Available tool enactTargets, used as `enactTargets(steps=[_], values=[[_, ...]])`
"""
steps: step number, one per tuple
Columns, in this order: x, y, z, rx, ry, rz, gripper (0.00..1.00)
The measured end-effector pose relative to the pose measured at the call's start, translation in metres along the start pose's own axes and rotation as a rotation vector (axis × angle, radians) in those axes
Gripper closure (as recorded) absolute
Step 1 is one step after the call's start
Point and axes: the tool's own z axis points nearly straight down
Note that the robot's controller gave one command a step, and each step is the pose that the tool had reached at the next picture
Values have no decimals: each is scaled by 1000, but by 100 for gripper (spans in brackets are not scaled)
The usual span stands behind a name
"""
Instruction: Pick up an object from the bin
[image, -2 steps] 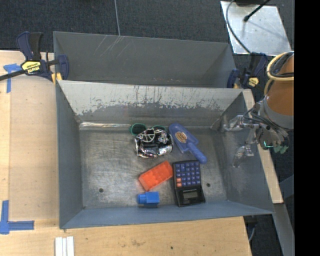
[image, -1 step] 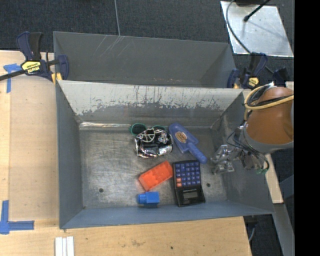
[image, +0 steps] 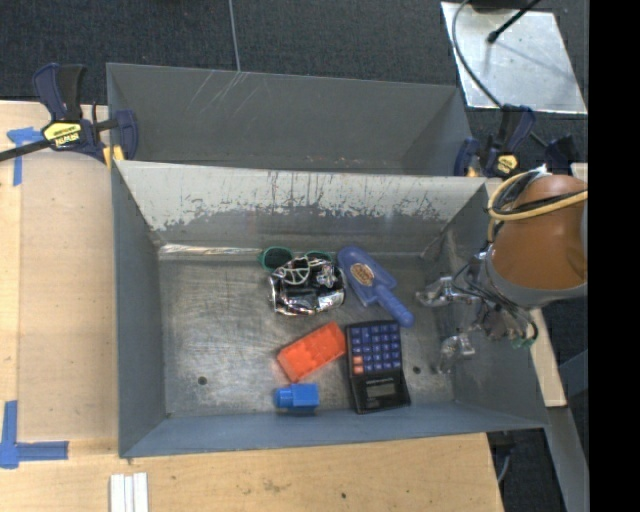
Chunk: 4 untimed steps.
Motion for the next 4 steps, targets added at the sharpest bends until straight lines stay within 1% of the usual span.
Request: enactTargets(steps=[1, 2, 3, 4], values=[[-3, 0, -3, 3, -12, -1, 100], [-1, 0, 0, 1, -3, -2, 0], [-3, 0, -3, 3, -12, -2, 100], [-1, 0, 0, 1, -3, -3, 0]])
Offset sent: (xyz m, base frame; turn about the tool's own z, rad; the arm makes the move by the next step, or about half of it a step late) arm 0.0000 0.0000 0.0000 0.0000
